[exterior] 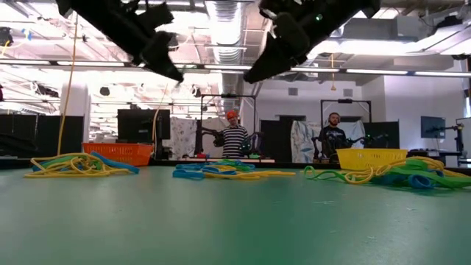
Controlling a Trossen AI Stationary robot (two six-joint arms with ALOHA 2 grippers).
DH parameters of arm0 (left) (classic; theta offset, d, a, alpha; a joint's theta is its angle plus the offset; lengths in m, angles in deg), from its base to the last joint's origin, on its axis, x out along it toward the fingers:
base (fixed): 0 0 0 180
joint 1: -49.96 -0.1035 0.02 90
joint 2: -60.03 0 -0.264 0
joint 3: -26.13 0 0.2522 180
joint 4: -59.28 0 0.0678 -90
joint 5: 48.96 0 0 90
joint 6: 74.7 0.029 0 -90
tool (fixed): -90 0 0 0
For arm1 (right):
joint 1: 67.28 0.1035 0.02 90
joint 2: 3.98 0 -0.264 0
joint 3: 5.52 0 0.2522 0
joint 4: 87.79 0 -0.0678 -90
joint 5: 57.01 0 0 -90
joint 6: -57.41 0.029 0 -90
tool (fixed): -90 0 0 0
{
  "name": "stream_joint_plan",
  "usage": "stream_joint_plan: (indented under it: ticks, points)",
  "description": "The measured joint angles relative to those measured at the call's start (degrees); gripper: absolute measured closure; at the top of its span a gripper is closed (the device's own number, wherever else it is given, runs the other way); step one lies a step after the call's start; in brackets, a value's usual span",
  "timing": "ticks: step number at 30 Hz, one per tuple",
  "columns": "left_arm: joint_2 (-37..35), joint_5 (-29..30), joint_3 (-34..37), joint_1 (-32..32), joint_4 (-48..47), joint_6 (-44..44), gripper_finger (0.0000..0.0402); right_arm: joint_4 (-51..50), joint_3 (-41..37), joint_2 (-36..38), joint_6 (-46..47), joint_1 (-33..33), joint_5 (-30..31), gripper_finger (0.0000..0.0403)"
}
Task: Sort rubber bands into baskets
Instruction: Put the green rubber band into the orange bin
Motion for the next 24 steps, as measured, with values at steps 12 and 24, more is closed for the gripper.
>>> stream_joint_plan:
  ticks: [12,24]
  points:
    - [-4.41,-8.28,0.02,-29.44,-10.46,1.51,0.0401,-0.82,-5.07,-0.02,3.21,1.97,-0.01,0.0204]
    - [7.34,-20.0,0.07,-48.59,-12.52,2.2,0.0401,-0.52,-7.53,-0.02,4.92,5.16,-0.01,0.0221]
